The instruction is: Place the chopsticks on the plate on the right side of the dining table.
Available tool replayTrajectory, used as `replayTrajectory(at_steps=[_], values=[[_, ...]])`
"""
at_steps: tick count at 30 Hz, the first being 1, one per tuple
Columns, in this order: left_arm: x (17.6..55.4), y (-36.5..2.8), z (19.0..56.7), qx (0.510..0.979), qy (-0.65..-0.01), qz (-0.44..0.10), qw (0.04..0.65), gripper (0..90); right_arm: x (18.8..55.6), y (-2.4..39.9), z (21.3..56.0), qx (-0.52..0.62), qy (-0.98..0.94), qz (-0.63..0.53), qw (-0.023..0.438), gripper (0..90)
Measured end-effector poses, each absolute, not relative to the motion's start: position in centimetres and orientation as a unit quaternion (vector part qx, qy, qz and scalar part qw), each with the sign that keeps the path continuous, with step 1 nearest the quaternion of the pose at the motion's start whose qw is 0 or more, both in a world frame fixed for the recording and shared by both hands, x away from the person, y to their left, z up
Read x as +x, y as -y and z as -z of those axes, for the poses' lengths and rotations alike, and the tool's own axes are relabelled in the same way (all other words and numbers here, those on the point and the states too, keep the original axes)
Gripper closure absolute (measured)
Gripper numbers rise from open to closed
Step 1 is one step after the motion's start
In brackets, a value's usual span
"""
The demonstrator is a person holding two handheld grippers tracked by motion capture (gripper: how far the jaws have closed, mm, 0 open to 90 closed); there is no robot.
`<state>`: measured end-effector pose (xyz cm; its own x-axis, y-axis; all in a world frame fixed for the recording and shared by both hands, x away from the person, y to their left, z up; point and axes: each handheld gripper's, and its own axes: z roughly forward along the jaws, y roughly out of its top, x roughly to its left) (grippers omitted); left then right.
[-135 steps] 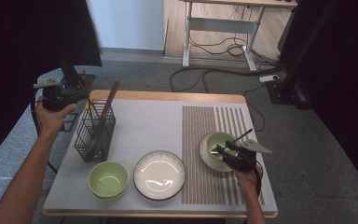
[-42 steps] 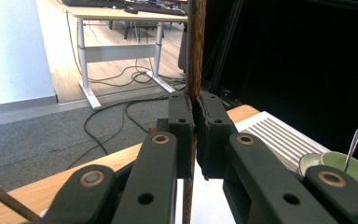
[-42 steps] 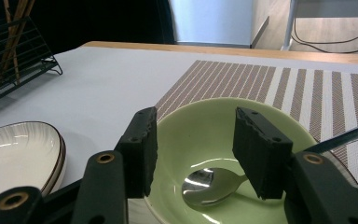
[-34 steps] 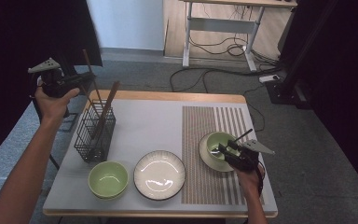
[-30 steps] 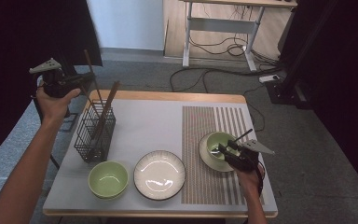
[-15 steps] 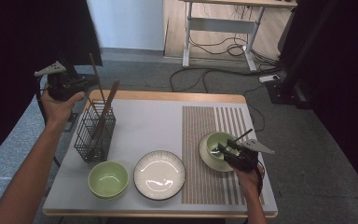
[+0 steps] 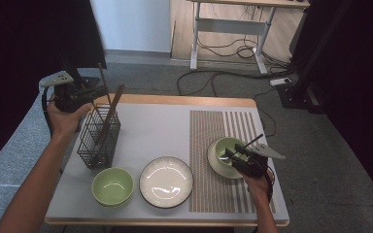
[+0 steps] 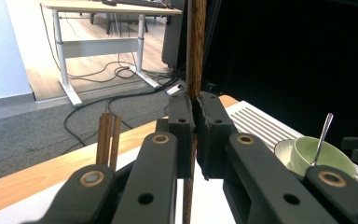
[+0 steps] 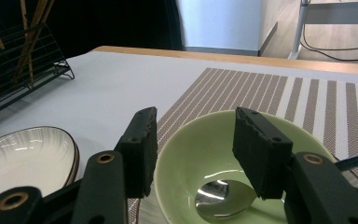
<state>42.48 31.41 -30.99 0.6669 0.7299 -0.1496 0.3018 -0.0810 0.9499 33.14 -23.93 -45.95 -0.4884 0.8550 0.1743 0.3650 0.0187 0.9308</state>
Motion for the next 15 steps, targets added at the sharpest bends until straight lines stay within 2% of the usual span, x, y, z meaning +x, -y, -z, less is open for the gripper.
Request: replayTrajectory(at_steps=[15], values=[[41.3, -29.9, 32.0, 0.721, -0.35, -0.181, 0.569, 84.7, 32.7, 22.9, 44.7, 0.431, -0.683, -0.544, 0.23, 49.9]])
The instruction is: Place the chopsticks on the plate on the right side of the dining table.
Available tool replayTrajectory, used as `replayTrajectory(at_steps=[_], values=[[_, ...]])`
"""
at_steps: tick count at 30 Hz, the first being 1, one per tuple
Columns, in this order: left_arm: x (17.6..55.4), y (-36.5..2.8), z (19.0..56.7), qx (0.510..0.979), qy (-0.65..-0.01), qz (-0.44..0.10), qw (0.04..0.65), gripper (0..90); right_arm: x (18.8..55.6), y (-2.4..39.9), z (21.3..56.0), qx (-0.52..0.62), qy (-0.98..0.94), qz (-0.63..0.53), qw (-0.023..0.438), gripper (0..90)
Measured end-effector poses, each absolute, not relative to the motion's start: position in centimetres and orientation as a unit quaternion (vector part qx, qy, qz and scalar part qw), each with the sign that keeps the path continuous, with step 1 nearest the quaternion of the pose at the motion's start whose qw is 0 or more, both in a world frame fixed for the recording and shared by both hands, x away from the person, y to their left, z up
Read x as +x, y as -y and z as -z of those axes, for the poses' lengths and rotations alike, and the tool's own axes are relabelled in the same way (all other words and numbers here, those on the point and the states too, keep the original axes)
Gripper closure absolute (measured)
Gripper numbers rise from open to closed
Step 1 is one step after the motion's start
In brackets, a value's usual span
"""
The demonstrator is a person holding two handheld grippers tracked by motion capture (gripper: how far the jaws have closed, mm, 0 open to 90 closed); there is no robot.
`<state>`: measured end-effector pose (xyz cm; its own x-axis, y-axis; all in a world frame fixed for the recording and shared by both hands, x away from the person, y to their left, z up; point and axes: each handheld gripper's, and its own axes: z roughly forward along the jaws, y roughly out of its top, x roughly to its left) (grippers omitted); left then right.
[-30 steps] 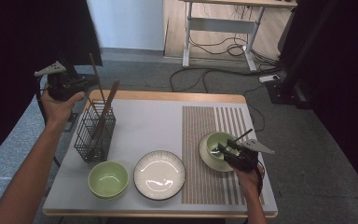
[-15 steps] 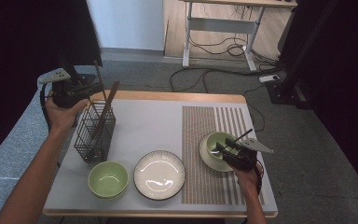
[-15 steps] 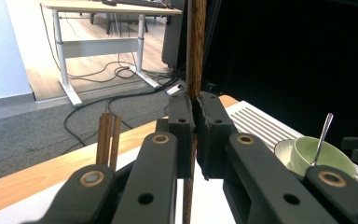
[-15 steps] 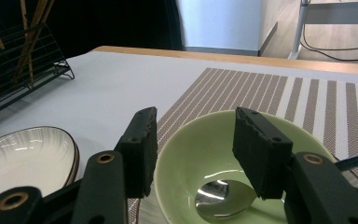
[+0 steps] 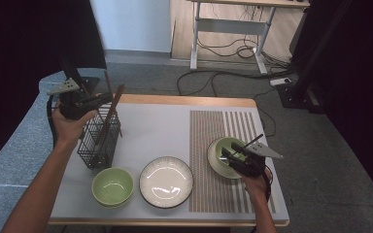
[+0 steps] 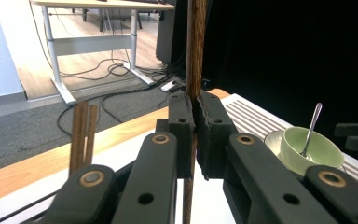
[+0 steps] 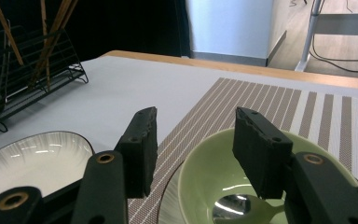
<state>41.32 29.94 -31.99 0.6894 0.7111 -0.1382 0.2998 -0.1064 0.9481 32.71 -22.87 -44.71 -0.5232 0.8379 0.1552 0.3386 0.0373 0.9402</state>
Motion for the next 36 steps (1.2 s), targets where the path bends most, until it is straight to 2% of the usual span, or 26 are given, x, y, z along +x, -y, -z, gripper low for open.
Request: replayTrajectory(at_steps=[36], values=[[40.1, -27.0, 34.0, 0.73, -0.339, -0.151, 0.573, 84.7, 33.2, 20.4, 44.2, 0.41, -0.696, -0.551, 0.209, 49.4]])
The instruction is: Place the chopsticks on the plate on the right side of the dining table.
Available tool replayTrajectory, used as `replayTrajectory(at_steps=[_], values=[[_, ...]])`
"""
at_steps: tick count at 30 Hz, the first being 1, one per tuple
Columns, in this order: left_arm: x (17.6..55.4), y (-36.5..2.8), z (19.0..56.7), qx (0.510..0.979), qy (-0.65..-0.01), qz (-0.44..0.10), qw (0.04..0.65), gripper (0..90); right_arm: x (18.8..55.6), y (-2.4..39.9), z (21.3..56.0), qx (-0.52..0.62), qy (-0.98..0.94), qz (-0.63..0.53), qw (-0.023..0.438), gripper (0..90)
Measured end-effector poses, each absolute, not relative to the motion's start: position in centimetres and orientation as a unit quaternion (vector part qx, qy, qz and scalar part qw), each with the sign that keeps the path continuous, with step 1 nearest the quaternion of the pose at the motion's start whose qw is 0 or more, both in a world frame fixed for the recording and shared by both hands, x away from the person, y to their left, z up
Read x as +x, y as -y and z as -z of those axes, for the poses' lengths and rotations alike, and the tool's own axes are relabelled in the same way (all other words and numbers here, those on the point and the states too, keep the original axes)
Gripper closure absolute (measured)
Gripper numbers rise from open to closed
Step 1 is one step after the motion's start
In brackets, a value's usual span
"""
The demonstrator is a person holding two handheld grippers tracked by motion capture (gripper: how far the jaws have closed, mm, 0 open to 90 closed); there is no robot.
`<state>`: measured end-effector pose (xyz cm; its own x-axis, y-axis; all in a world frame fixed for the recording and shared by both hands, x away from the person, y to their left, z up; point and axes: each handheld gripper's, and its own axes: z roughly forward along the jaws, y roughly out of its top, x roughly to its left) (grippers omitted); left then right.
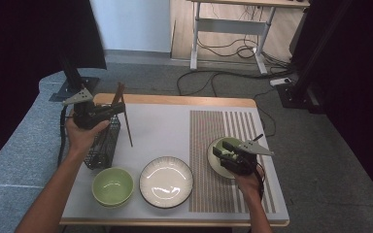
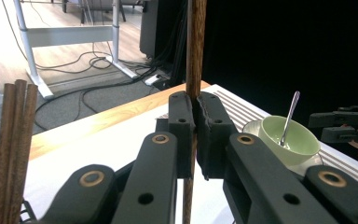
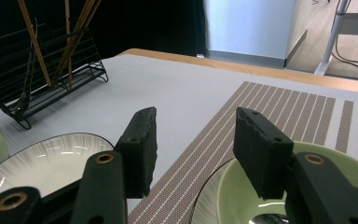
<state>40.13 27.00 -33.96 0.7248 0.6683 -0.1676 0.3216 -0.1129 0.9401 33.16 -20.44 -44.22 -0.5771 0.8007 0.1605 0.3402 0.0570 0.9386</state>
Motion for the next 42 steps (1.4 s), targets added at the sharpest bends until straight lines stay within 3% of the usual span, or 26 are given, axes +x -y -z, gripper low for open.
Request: replayTrajectory(at_steps=[42], values=[[39.5, -24.6, 34.7, 0.741, -0.32, -0.135, 0.574, 84.7, 34.9, 15.8, 42.9, 0.364, -0.721, -0.559, 0.187, 49.5]])
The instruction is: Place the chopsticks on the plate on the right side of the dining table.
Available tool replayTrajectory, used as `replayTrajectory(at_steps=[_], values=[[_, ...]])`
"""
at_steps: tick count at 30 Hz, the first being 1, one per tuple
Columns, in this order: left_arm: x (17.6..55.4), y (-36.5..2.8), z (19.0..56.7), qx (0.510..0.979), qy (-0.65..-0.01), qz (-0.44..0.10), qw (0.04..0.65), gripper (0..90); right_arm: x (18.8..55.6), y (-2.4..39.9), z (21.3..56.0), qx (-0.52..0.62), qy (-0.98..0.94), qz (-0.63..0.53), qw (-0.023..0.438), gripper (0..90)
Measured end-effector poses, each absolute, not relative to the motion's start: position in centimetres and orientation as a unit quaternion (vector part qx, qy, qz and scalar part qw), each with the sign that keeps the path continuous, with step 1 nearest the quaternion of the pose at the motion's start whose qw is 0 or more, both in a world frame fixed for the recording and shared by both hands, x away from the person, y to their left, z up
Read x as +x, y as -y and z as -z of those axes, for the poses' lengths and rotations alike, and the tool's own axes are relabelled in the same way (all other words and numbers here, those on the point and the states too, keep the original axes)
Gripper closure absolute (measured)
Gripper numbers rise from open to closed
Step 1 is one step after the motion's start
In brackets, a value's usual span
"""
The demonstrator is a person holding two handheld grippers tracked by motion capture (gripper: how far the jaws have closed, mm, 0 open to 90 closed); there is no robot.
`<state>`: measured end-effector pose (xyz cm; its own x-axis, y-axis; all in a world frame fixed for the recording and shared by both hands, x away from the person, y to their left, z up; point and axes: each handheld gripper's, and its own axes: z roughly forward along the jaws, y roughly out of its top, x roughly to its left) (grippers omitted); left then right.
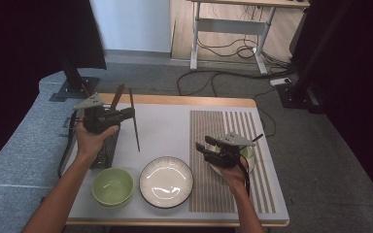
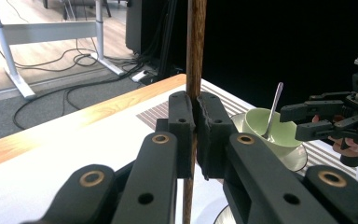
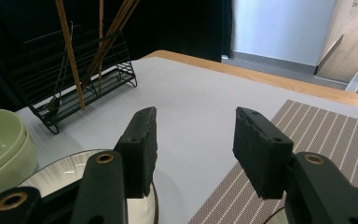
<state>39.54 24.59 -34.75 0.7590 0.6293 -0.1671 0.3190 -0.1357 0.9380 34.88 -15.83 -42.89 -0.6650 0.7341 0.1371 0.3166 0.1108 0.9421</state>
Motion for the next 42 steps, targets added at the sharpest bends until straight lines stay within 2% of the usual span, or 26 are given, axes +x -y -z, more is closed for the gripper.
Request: replayTrajectory(at_steps=[42], values=[[39.3, -22.5, 34.6, 0.75, -0.304, -0.119, 0.576, 84.7, 35.6, 11.8, 41.6, 0.327, -0.738, -0.567, 0.168, 49.6]])
